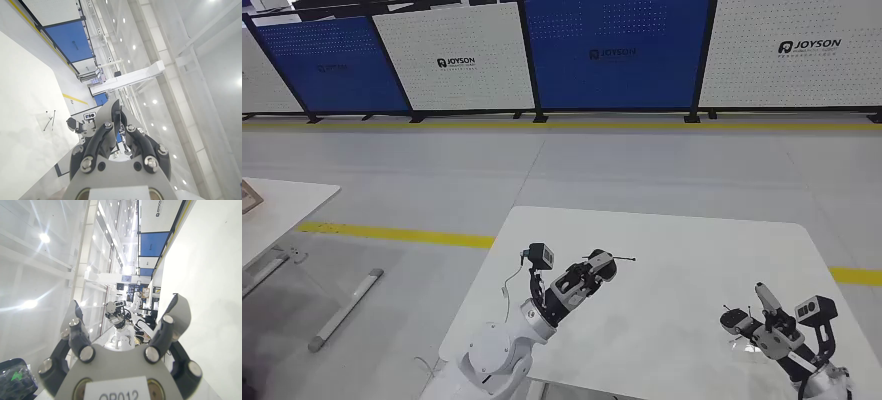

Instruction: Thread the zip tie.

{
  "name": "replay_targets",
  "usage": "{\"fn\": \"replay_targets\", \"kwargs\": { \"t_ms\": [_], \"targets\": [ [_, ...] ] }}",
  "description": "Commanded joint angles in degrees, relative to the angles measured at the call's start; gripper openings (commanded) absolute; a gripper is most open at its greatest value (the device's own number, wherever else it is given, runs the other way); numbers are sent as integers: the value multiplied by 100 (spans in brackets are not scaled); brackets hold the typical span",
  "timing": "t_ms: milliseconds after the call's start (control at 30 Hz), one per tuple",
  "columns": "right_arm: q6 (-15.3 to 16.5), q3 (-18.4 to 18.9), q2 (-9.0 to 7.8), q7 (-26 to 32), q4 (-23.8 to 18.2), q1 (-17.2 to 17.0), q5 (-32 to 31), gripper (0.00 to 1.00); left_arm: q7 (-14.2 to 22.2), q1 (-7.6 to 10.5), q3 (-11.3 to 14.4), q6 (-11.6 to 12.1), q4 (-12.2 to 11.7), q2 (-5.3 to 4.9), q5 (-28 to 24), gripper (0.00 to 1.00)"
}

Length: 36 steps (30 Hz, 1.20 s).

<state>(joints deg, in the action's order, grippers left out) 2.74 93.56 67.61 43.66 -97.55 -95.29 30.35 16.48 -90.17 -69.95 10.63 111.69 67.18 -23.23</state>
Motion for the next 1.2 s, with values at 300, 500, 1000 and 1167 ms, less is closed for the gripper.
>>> {"fn": "replay_targets", "kwargs": {
  "t_ms": [300,500,1000,1167],
  "targets": [
    [0,0,0,0,0,0,0,100,-47,9,-3,-1,16,3,-3,0],
    [0,0,0,0,0,0,0,100,-192,-97,-188,257,428,-5,78,0],
    [0,0,0,0,0,0,0,100,-23,-385,-493,389,1017,-41,-89,0],
    [0,0,0,0,0,0,0,100,-82,-312,-365,229,802,-31,132,0]
  ]
}}
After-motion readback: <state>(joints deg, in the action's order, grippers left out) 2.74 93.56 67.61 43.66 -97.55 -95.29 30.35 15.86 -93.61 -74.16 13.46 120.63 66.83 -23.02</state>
